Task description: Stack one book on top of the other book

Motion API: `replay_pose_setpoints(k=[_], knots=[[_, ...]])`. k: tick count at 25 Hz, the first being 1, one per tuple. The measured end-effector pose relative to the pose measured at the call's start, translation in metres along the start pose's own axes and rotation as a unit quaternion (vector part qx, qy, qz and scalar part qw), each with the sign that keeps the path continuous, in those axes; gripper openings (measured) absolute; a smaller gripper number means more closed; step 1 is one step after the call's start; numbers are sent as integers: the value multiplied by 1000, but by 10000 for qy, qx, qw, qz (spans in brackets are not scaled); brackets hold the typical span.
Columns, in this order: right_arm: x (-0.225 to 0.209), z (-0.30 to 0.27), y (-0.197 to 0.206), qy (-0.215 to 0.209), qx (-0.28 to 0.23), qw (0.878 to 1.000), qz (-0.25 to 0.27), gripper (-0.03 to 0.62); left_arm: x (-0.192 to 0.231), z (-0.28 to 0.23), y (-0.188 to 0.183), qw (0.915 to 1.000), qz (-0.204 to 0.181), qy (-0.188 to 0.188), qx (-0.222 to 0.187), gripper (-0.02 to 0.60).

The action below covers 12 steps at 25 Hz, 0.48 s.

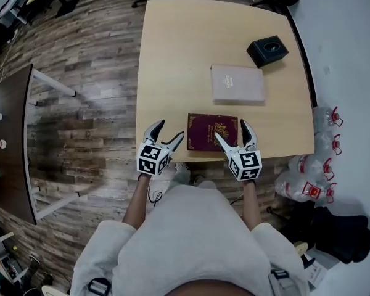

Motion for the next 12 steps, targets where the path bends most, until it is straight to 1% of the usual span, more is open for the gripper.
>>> replay_pose_setpoints(k=[5,12], knots=[[2,-8,8,82,122,9999,-59,433,1,-7,8,9998,55,185,82,357],[-6,-17,15,77,257,9995,-169,437,2,-20,6,9995,95,278,136,357]])
Point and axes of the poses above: the fingertips, and each gripper's own axes: z backward along the fingers, x to its left, y out of its underside, the point moved 6 cm from there along z, backward along the fingers, and after that the axes turned 13 degrees about -z, right-handed, at the moved point
